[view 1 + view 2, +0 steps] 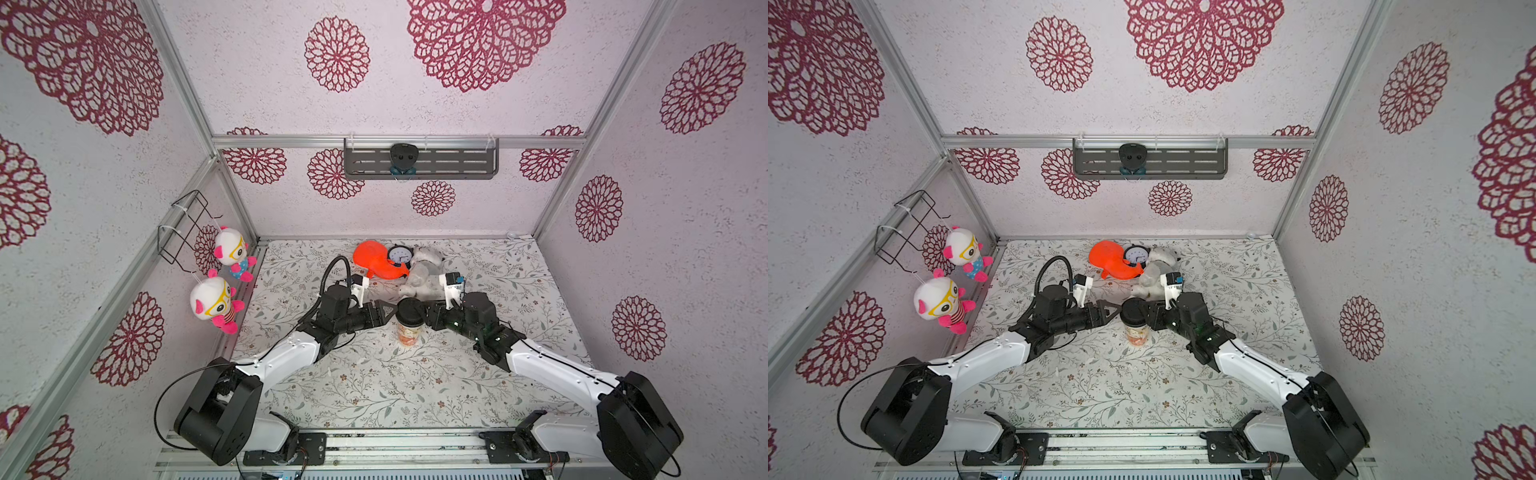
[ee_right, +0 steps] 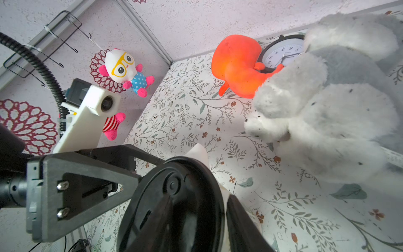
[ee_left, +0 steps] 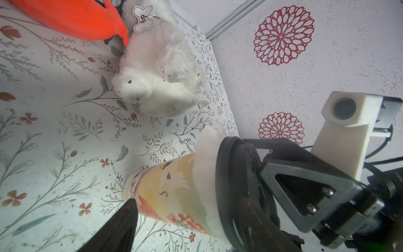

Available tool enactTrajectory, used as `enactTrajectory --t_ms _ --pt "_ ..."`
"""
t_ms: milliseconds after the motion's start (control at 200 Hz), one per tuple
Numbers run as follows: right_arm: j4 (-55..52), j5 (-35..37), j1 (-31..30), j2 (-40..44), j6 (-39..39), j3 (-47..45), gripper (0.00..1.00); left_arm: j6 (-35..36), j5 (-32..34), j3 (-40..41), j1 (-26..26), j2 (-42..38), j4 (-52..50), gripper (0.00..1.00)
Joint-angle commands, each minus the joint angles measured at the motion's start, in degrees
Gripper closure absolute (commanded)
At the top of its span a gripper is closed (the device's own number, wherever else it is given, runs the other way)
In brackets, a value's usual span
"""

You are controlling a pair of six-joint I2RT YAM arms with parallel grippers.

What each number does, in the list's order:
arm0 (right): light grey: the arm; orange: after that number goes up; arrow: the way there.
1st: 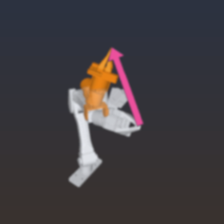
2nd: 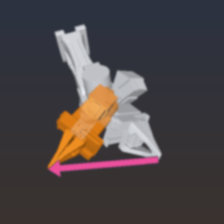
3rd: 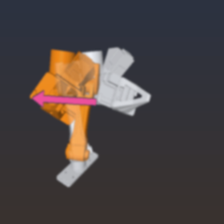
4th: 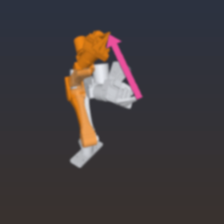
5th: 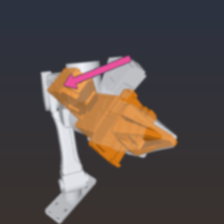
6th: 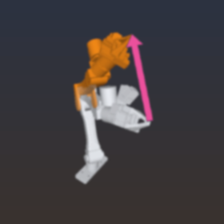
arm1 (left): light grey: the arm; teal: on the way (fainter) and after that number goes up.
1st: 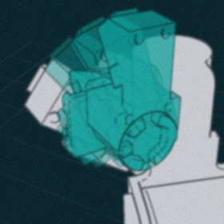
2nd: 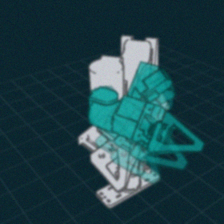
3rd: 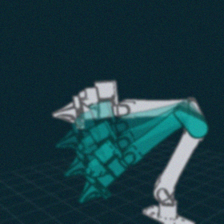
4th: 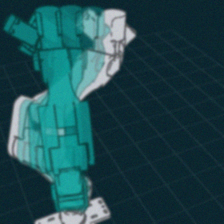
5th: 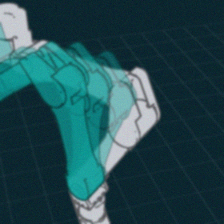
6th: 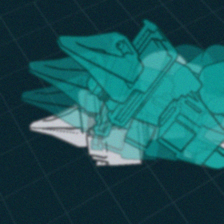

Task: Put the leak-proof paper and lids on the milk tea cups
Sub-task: Secure the cup lid on the cup.

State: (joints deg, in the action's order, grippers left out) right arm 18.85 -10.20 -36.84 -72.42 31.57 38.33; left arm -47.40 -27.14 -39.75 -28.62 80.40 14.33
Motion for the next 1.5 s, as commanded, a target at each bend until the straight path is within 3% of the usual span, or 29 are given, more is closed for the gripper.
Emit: enactTrajectory --t_ms 0,385,1066,1496 --pt "-12.04 1.39 -1.19 -3.20 -1.52 -2.18 0.58 -0.33 -0.40 0.37 -0.28 1.99 1.60 0.25" --pt "-11.12 2.37 -1.90 -5.16 -1.87 -2.82 0.61 -0.33 3.10 4.88 -0.92 4.91 -0.46 0.29" --pt "-11.27 4.29 -2.10 -5.09 -2.55 -5.04 0.63 -4.20 3.62 9.68 -3.06 12.71 9.83 0.36" --pt "-9.33 6.66 -2.54 -5.29 -2.84 -8.46 0.64 -3.05 5.23 15.35 -4.40 10.98 13.58 0.37"
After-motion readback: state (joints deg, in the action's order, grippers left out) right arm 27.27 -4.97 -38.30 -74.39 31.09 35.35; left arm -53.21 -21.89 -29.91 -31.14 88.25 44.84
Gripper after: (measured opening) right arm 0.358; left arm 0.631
